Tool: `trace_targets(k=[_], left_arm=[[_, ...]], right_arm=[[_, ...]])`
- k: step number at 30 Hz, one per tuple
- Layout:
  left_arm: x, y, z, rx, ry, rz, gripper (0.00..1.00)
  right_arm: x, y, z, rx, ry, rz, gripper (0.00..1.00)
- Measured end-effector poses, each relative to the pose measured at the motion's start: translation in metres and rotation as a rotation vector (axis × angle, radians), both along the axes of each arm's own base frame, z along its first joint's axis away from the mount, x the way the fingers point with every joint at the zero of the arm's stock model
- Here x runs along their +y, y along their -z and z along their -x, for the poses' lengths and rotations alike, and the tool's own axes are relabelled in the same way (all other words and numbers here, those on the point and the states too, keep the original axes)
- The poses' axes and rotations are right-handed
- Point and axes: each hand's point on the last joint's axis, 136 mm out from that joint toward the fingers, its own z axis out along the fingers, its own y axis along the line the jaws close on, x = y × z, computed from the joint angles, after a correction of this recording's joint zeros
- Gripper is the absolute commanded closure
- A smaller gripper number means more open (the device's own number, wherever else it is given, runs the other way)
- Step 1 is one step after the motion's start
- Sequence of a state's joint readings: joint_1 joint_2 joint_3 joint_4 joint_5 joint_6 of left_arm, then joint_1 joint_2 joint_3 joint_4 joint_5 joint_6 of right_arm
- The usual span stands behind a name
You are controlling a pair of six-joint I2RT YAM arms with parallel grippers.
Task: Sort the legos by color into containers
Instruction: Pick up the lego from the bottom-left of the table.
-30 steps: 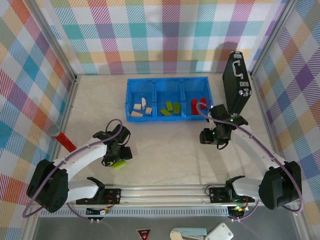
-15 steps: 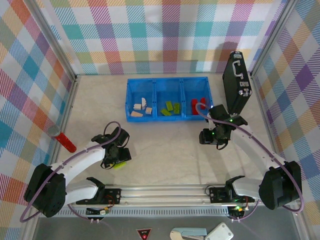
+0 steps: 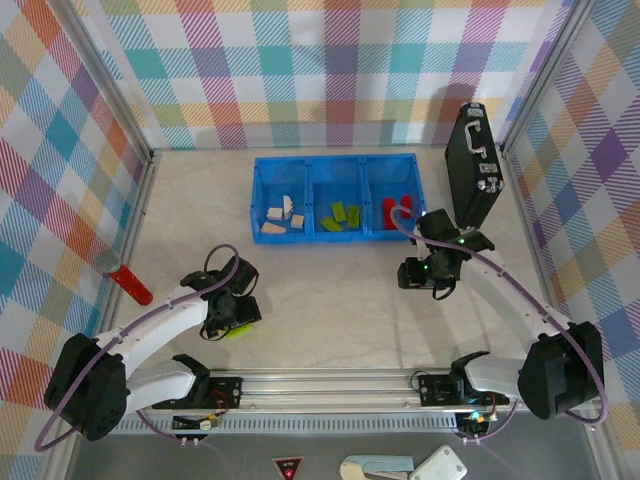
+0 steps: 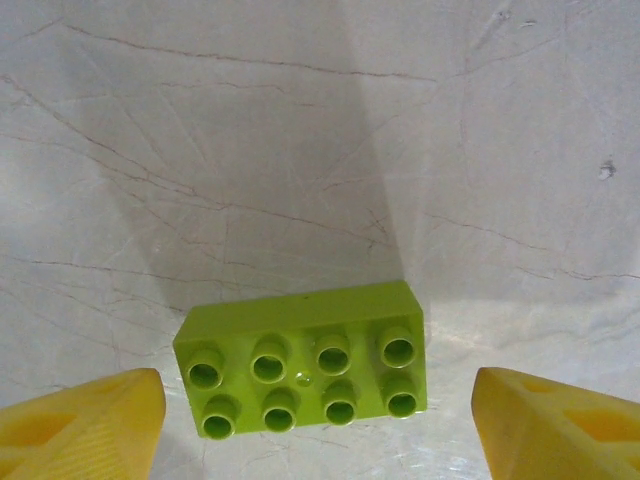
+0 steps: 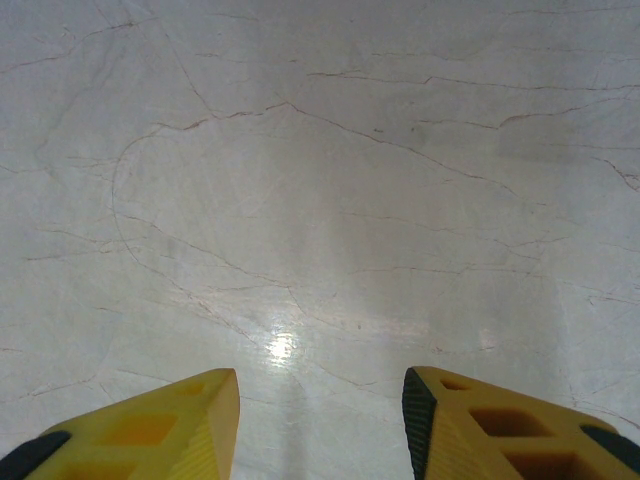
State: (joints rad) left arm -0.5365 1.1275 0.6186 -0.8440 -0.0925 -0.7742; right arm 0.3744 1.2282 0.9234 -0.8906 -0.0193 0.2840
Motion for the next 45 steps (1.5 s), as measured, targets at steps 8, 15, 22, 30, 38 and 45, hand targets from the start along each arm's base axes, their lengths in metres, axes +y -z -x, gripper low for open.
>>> trace_targets(k=[8,15,22,30,38,45], left_arm=[[0.004,0.001,0.003,0.01,-0.015,-0.023,0.13],[0.0,0.012,0.007,0.065,-0.005,-0.03,0.14],[-0.007,0.025,0.01,0.098,0.011,-0.02,0.23],[-0.013,0.027,0.009,0.096,0.029,-0.007,0.33],[-0.019,0.02,0.004,0.08,0.042,0.002,0.34],[-0.042,-0.002,-0.022,0.021,0.07,0.039,0.34]], right_arm=[[0.0,0.001,0.0,0.005,0.0,0.002,0.52],[0.0,0.001,0.0,0.005,0.0,0.002,0.52],[0.0,0.001,0.0,0.006,0.0,0.002,0.52],[0.0,0.001,0.0,0.006,0.0,0.002,0.52],[0.0,0.001,0.0,0.006,0.0,0.002,0.52],[0.0,0.001,0.0,0.006,0.0,0.003,0.52]])
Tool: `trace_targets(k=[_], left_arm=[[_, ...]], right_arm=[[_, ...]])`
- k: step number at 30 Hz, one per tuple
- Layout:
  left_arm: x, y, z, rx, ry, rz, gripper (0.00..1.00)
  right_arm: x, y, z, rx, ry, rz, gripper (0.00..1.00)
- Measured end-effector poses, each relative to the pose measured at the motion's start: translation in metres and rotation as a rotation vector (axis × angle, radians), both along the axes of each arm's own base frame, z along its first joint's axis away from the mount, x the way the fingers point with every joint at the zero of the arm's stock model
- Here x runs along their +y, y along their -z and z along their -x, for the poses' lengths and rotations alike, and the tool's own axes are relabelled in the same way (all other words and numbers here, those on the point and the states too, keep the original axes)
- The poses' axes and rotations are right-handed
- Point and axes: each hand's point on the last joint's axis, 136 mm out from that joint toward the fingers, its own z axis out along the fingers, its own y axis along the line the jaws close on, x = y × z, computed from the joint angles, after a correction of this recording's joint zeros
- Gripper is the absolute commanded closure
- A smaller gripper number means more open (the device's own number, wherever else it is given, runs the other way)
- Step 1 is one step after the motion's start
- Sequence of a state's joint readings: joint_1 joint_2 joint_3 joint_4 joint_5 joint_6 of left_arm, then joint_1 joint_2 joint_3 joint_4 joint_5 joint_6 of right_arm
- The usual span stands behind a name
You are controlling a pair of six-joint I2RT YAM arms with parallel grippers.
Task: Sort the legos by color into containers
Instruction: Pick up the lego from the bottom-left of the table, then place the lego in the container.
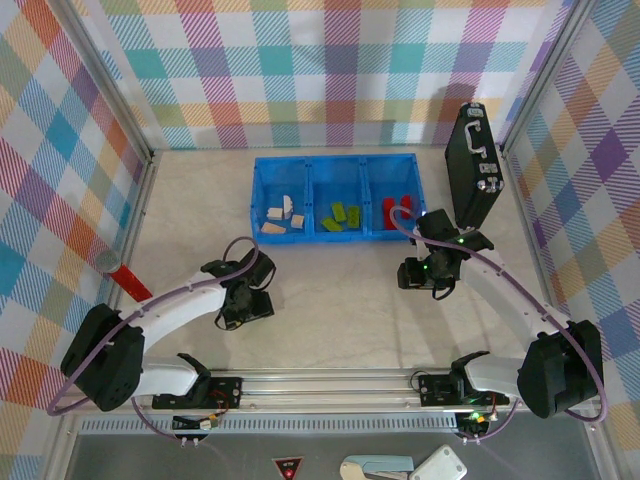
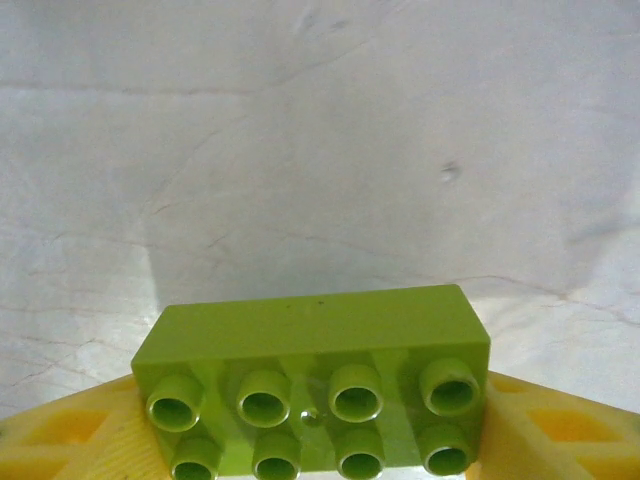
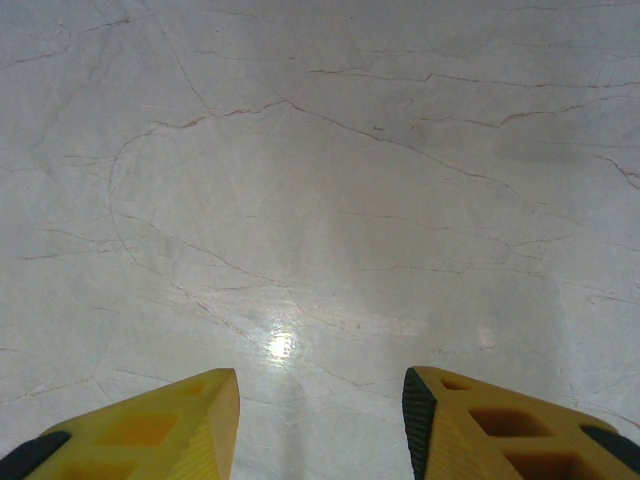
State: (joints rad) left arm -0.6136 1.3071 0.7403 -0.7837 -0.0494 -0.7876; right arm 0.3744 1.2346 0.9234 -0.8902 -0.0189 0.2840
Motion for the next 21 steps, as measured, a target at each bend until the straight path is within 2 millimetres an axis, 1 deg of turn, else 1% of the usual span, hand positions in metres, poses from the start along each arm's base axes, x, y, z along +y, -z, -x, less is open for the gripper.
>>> trace_targets(k=[3,11,21], left_arm=[[-0.012,-0.011,-0.015,-0.023,0.022,0.013,0.34],[-0.05,-0.041,-0.062,-0.075,0.093,0.041,0.34],[-0.104,-0.084,-0.136,-0.165,0.197,0.073,0.34]], right_arm=[[0.0,0.0,0.0,0.0,0.0,0.0,0.52],[0.0,0.0,0.0,-0.001,0.001,0.003,0.52],[-0.001,0.0,0.0,0.0,0.001,0.003,0.52]])
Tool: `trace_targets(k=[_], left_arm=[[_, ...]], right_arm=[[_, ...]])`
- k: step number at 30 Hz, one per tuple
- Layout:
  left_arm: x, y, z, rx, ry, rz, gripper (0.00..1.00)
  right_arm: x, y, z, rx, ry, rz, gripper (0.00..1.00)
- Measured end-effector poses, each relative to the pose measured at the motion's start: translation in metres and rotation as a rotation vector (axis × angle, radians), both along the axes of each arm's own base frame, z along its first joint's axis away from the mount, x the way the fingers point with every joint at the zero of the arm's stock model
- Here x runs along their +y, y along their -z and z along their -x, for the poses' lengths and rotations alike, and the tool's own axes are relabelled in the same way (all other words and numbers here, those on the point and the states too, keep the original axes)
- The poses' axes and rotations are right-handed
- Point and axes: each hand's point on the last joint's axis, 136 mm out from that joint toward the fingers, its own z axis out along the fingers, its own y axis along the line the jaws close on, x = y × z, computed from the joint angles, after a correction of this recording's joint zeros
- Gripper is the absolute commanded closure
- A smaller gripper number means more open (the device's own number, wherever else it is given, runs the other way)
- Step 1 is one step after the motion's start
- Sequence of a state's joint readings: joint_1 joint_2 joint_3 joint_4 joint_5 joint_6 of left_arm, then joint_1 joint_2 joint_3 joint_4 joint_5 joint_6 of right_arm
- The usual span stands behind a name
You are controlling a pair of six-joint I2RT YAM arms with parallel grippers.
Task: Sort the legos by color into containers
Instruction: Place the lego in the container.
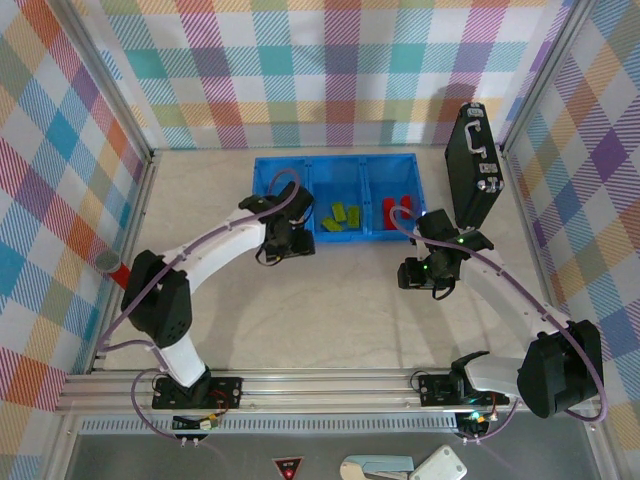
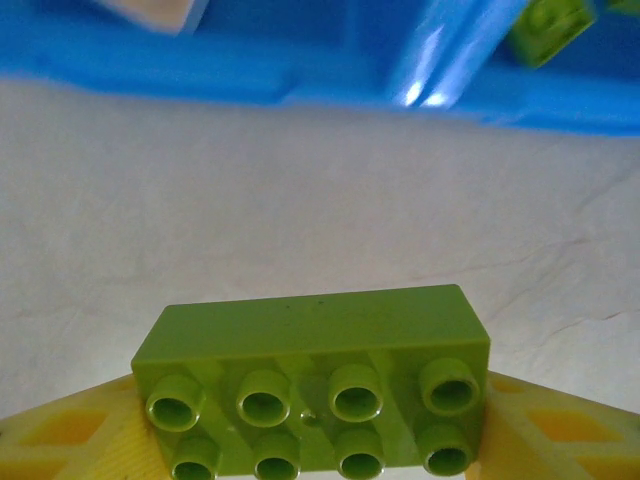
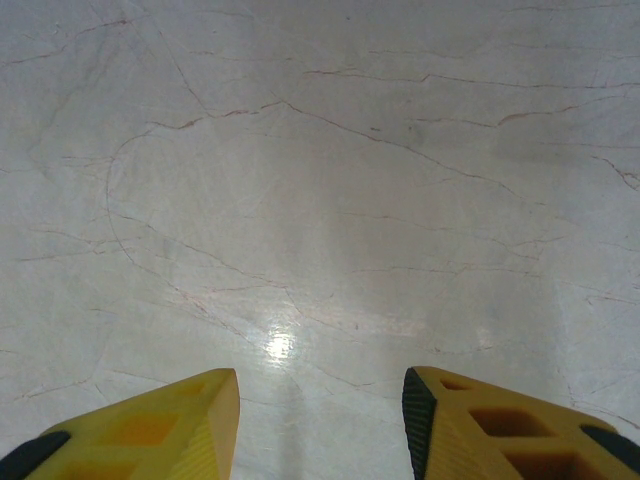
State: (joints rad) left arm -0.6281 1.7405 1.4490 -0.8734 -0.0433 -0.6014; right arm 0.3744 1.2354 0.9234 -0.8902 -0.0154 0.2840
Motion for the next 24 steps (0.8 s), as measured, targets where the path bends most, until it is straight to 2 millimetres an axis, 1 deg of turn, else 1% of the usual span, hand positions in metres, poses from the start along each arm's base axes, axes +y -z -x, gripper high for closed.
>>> trace_targets(k=[5,11,17,21,24], left_arm=[[-0.024,-0.02,-0.033,-0.064,0.039,0.029,0.35],[-0.047,-0.039,-0.064,-0.156,0.073,0.056,0.35],[-0.07,-0.047,-0.098,-0.268,0.093,0.067,0.35],[-0.08,-0.049,-0.121,-0.341,0.086,0.067,0.36],[-0.086,-0.046,-0.137,-0.388,0.087,0.063,0.36]], right_arm=[[0.0,0.0,0.0,0.0,0.0,0.0,0.52],[0.0,0.0,0.0,0.0,0.0,0.0,0.52],[-0.001,0.0,0.0,-0.001,0.001,0.004,0.52],[-0.001,0.0,0.0,-0.002,0.001,0.004,0.52],[-0.001,0.0,0.0,-0.002,0.001,0.004,0.52]])
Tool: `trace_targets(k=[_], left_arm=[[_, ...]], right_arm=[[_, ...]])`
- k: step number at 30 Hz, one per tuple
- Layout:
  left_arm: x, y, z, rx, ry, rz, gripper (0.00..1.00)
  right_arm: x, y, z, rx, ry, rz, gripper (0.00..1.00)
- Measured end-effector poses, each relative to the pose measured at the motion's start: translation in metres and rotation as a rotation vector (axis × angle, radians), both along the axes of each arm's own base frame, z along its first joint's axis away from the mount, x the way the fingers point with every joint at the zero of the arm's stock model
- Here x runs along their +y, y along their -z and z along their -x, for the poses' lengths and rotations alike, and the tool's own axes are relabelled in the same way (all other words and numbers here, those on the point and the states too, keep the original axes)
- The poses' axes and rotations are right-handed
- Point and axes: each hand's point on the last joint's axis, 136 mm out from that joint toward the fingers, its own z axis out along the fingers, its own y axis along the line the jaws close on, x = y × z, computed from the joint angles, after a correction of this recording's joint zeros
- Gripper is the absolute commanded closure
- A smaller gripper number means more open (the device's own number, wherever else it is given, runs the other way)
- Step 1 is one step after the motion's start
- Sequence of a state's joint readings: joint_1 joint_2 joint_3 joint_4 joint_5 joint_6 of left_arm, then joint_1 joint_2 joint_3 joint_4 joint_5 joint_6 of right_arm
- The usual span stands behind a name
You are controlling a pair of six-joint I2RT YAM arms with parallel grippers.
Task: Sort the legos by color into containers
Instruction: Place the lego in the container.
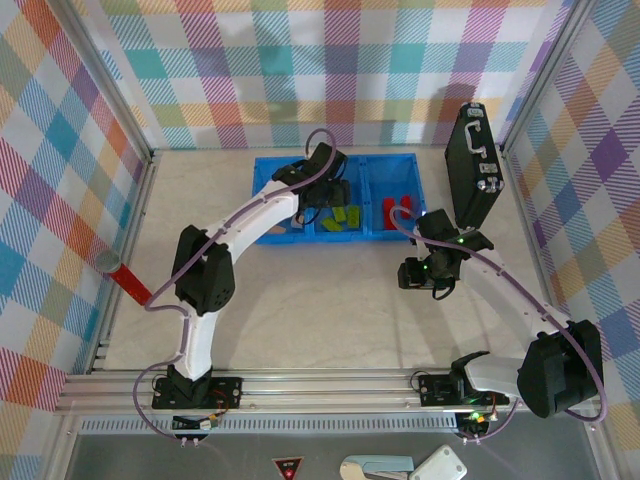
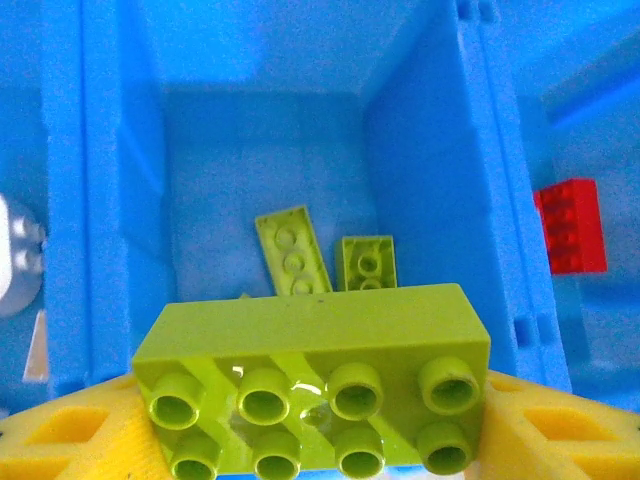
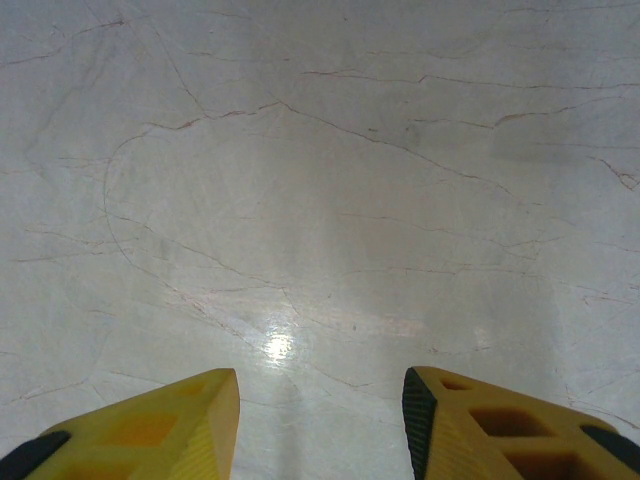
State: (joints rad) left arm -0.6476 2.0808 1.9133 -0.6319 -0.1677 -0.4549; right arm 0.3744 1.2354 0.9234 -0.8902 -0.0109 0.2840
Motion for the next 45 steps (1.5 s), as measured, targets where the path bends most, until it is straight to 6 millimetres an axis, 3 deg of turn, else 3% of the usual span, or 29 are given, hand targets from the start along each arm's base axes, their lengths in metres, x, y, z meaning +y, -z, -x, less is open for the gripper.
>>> trace_targets(k=[5,13,30,45], left_arm=[[-0.011,0.008,-0.027,-0.076,-0.005,-0.006,0.36],[-0.017,0.043,-0.056,-0.13,-0.032,-0.066,0.35],[-0.018,0.115,-0.077,-0.128,-0.079,-0.137,0.29],[-0.019,0.118,-0.078,-0.125,-0.083,-0.134,0.26]], right_arm=[[0.0,0.0,0.0,0.0,0.0,0.0,0.52],[0.0,0.0,0.0,0.0,0.0,0.0,0.52],[0.001,0.0,0.0,0.0,-0.003,0.0,0.52],[0.001,0.001,0.001,0.001,-0.006,0.001,0.52]])
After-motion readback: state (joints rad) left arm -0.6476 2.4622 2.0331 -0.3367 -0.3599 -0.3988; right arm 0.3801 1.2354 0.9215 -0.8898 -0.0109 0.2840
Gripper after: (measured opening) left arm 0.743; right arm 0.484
